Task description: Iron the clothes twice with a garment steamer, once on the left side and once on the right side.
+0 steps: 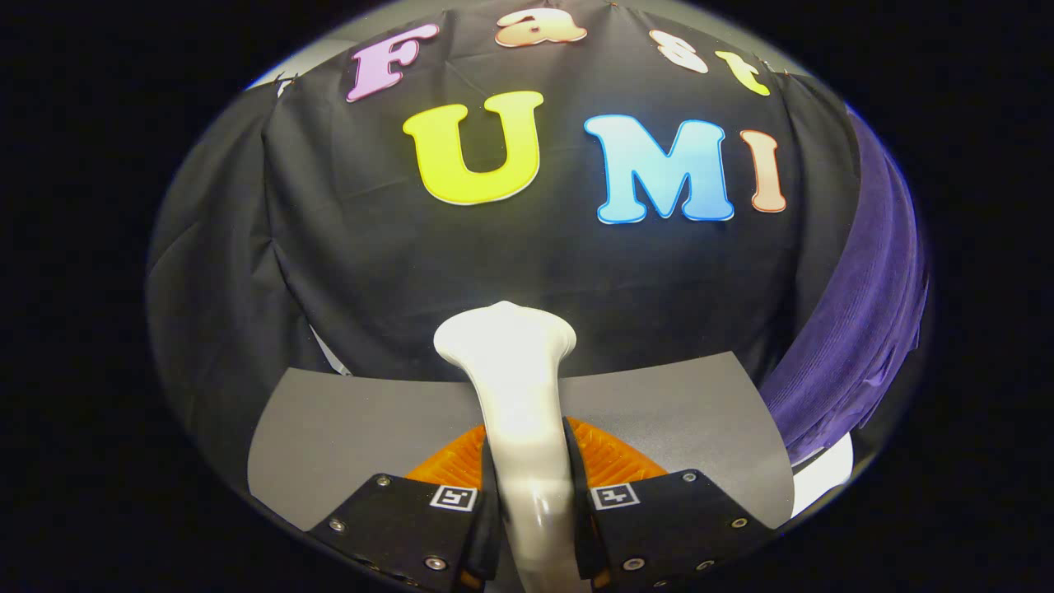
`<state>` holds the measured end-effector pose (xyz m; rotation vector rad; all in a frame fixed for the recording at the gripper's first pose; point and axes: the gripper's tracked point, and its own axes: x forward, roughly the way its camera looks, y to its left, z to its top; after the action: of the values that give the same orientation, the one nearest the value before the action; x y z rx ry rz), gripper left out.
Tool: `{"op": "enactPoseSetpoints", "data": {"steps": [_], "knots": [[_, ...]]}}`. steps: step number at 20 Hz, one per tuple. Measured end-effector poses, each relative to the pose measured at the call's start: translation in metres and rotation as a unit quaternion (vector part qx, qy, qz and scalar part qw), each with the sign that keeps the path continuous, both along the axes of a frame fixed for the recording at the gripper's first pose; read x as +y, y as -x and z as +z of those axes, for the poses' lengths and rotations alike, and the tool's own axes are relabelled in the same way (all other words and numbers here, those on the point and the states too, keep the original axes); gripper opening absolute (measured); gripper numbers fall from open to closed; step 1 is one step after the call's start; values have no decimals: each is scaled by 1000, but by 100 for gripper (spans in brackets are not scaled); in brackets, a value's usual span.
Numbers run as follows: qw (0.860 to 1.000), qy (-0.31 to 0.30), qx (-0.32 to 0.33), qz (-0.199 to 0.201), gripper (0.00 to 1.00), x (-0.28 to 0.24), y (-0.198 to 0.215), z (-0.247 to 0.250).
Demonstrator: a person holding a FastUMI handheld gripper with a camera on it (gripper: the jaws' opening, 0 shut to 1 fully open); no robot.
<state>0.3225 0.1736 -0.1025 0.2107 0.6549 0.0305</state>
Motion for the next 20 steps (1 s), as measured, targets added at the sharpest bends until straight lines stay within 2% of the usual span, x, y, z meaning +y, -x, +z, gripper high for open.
{"op": "enactPoseSetpoints", "data": {"steps": [3, 5, 11, 15, 20], "knots": [[999, -18, -41, -7, 36, -17, 23, 28], [998, -37, -59, 4, 36, -26, 43, 47], [991, -7, -131, 10, 36, -76, 111, 104], [983, -14, -183, 3, 36, -114, 161, 143], [972, 6, -234, 18, 36, -164, 218, 159]]}}
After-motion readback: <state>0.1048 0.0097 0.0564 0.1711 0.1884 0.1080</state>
